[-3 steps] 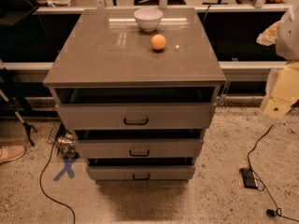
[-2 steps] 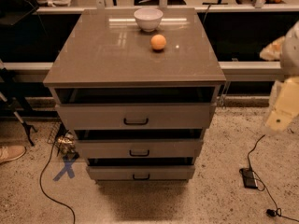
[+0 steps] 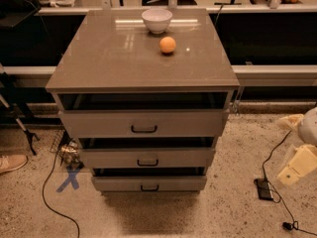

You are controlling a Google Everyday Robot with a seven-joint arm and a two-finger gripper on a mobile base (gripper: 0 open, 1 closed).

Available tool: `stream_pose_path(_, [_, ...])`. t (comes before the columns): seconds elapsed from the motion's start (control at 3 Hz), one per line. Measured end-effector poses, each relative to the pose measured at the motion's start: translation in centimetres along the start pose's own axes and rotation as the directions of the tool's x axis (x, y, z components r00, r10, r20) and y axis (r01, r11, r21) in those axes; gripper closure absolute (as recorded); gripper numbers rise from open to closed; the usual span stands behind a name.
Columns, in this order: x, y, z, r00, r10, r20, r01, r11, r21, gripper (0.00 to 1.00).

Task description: Open bottom drawer

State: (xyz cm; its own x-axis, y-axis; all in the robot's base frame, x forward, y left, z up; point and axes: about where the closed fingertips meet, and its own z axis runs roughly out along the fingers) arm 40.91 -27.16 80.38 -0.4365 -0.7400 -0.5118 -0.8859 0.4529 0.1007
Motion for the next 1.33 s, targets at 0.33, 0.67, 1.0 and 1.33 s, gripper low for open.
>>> stream_pose_path(0.33, [-0.1, 0.0, -0.1, 1.000, -0.004, -0.004, 0.004, 1.0000, 0.003, 0.00])
stream_pose_path(0.67, [1.3, -0.5, 2.4, 1.000, 0.026, 0.015, -0.025, 0.9991, -0.035, 0.00])
stream_pose_path(1.0, [3.5, -1.0, 6.5, 0.998, -0.004, 0.064, 0.009, 0.9969, -0.079, 0.00])
stream_pose_path(1.33, [5.9, -2.1, 11.9, 0.990, -0.020, 0.140, 0.038, 0.9915, -0.125, 0.00])
